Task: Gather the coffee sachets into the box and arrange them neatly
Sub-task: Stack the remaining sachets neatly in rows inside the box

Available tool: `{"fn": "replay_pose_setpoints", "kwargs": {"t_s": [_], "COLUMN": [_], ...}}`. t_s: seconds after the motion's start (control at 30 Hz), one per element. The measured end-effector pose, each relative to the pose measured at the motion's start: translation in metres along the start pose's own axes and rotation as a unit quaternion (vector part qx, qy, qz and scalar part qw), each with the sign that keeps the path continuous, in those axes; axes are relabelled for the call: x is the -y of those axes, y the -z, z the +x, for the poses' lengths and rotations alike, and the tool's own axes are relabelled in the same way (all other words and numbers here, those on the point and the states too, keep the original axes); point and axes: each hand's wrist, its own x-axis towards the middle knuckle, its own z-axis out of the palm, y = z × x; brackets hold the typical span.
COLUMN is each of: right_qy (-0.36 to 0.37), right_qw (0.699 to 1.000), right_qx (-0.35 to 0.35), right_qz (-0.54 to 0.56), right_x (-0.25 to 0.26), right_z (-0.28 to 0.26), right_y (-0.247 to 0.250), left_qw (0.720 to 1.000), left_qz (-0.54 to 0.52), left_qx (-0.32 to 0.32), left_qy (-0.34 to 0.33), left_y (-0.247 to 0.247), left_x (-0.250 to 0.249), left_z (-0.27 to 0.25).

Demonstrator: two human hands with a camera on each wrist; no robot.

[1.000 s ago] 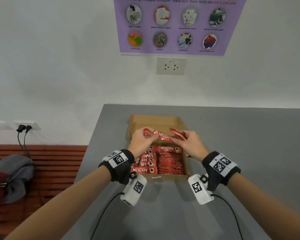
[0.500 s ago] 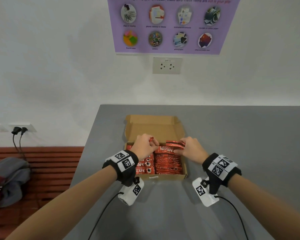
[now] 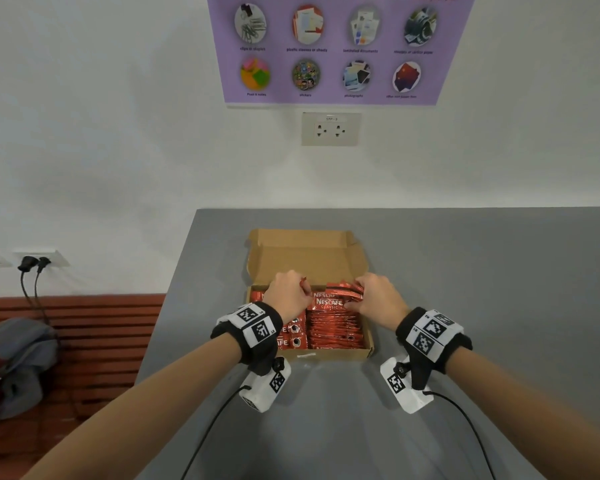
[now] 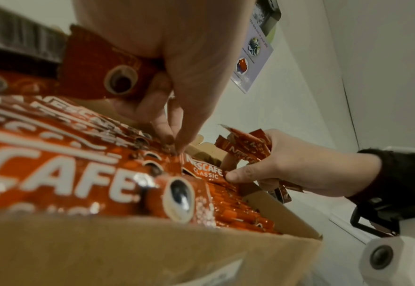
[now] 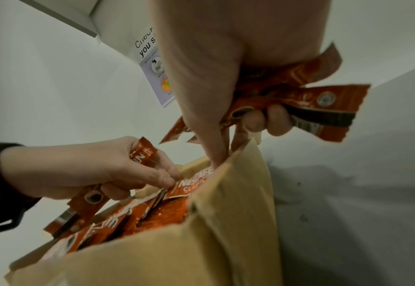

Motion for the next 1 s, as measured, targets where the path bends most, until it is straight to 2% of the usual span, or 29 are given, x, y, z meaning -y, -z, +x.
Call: {"fn": "replay_pose_setpoints", "kwargs": {"t_s": [0.1,0.2,0.27,0.33,0.4,0.47,0.6,0.73,0.87,0.93,1.0], "right_qy": [0.015,0.048,0.076,0.098,0.096,0.081,0.07,0.055,0.032,0.037,0.036], "right_qw": [0.998,0.979,0.97,0.958,0.945,0.94,0.94,0.944,0.956,0.955,0.948], "right_qx": [-0.047,-0.119,-0.082,-0.026,-0.016,-0.024,-0.043,-0.03,-0.03,-0.044,-0.065], "right_qz": [0.047,0.159,0.216,0.268,0.312,0.33,0.331,0.324,0.291,0.29,0.308], "right_x": [0.0,0.008,0.024,0.039,0.047,0.049,0.047,0.039,0.027,0.022,0.018], "right_z": [-0.001,-0.003,-0.007,-0.009,-0.006,-0.003,-0.001,0.0,-0.003,-0.005,-0.006], "right_y": [0.005,0.013,0.013,0.006,-0.001,-0.003,0.002,0.008,0.011,0.01,0.009], "left_qw": [0.999,0.979,0.939,0.879,0.84,0.837,0.863,0.866,0.881,0.878,0.871], "left_qz": [-0.025,-0.19,-0.329,-0.458,-0.522,-0.527,-0.487,-0.486,-0.447,-0.461,-0.486], "left_qx": [-0.033,-0.068,-0.101,-0.127,-0.143,-0.147,-0.139,-0.113,-0.154,-0.127,-0.074], "left_qy": [-0.012,-0.023,-0.006,0.023,0.036,0.031,0.006,0.01,0.028,0.033,0.026], "left_y": [0.003,0.014,0.019,0.02,0.019,0.02,0.026,0.028,0.03,0.034,0.037], "left_x": [-0.002,-0.016,-0.029,-0.04,-0.047,-0.05,-0.042,-0.028,-0.01,-0.007,-0.008], "left_z": [-0.001,-0.005,-0.006,-0.005,-0.004,-0.005,-0.005,-0.008,-0.002,-0.003,-0.006]}}
